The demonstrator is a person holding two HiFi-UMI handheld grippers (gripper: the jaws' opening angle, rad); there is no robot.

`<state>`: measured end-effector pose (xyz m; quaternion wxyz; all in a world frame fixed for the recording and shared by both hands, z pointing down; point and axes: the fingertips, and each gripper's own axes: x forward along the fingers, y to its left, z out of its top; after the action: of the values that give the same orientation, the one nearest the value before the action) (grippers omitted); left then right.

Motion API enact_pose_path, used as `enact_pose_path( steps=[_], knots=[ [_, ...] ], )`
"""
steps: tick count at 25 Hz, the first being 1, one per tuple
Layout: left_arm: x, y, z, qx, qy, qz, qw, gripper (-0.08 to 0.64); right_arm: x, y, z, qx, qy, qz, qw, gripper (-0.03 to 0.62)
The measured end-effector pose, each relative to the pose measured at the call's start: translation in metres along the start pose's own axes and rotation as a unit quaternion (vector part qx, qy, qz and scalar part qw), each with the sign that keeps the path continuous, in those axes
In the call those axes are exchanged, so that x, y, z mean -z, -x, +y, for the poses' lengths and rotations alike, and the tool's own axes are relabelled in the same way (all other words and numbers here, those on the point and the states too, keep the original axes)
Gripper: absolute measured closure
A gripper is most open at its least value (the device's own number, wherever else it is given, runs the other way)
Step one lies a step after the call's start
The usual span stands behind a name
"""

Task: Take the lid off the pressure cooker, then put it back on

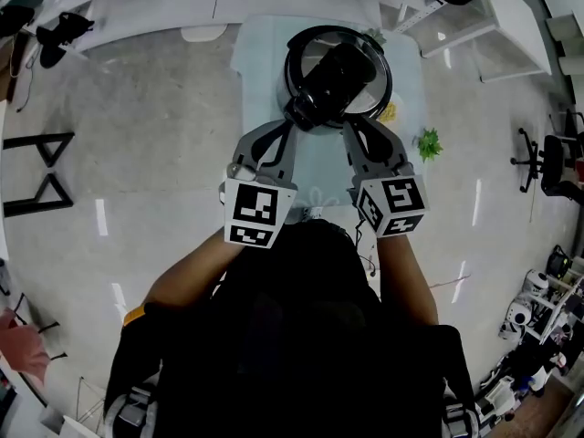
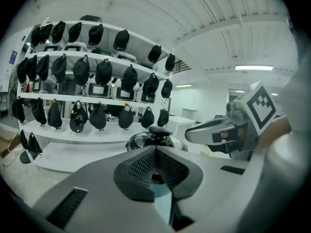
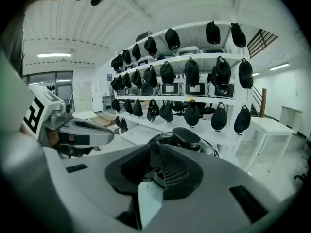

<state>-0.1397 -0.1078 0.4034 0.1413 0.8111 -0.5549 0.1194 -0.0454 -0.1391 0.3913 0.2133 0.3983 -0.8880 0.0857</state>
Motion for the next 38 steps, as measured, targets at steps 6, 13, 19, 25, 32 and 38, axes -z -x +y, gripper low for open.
enact_pose_path(
  steps=[6, 13, 19, 25, 32, 38],
  knots=[
    [0.013, 0.020, -0.034, 0.002, -0.006, 0.004, 1.0000, 0.552, 0.034, 0.039, 0.022, -0.011, -0.029, 0.008, 0.999, 0.539],
    [0.017, 0.036, -0.080, -0.015, -0.030, 0.002, 0.9994, 0.552, 0.047, 0.072, 0.030, -0.038, -0.030, -0.013, 0.999, 0.541],
    [0.016, 0.050, -0.140, -0.037, -0.036, -0.007, 0.9986, 0.552, 0.064, 0.122, 0.022, -0.062, -0.005, -0.024, 0.998, 0.541],
    [0.021, 0.062, -0.211, -0.060, -0.039, -0.015, 0.9973, 0.552, 0.082, 0.188, -0.008, -0.063, 0.008, -0.037, 0.997, 0.541],
    [0.039, 0.082, -0.279, -0.084, -0.045, -0.009, 0.9954, 0.552, 0.110, 0.249, -0.021, -0.086, 0.010, -0.044, 0.995, 0.541],
    [0.042, 0.102, -0.292, -0.097, -0.050, -0.008, 0.9940, 0.554, 0.116, 0.270, -0.013, -0.092, 0.009, -0.051, 0.994, 0.541]
  ],
)
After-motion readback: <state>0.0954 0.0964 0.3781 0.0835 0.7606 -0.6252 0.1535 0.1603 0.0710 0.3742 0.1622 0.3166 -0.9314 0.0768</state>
